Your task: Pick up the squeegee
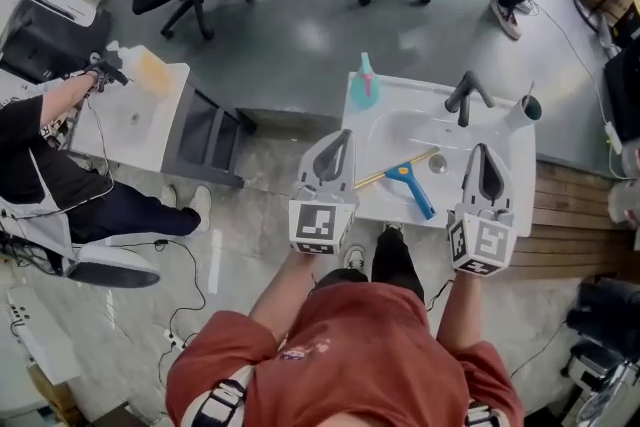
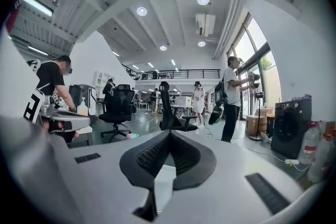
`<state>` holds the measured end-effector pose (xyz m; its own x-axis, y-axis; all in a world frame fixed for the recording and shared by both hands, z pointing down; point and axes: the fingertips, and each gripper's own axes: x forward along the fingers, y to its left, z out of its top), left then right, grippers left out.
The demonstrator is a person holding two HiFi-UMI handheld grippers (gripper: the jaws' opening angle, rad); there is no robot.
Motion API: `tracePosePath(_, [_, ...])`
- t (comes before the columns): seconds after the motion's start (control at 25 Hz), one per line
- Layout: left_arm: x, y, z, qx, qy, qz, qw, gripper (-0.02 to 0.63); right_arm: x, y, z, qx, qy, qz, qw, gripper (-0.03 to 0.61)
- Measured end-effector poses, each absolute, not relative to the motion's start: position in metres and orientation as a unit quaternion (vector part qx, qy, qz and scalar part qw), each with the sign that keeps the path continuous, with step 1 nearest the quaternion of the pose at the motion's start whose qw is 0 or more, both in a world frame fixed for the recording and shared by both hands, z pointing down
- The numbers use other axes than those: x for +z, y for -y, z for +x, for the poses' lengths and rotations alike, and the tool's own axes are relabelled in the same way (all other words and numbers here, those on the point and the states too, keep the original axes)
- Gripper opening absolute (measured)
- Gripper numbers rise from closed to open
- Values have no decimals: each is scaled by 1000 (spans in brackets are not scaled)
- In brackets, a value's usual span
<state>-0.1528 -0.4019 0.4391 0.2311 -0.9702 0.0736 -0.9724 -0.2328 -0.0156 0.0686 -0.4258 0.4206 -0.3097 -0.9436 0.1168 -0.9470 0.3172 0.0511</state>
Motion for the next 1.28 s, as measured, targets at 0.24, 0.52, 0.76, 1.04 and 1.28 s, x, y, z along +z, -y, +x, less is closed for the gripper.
tracePosePath(0.24, [477,428,-127,61,618,783,37,18,470,454,77,50,818,566,91,8])
tracePosePath(0.52, [526,438,-116,87,620,777,70,18,529,473,72,96,827,539,127,9])
tracePosePath(0.76, [567,441,-120,117,628,763,96,18,584,474,58,138,835,506,168,9])
tracePosePath(1.04, [597,434,-122,139,633,752,121,18,644,459,35,201,847,435,231,50])
tracePosePath(1.28, [614,434,-121,150,634,747,131,18,695,442,26,266,848,365,278,127])
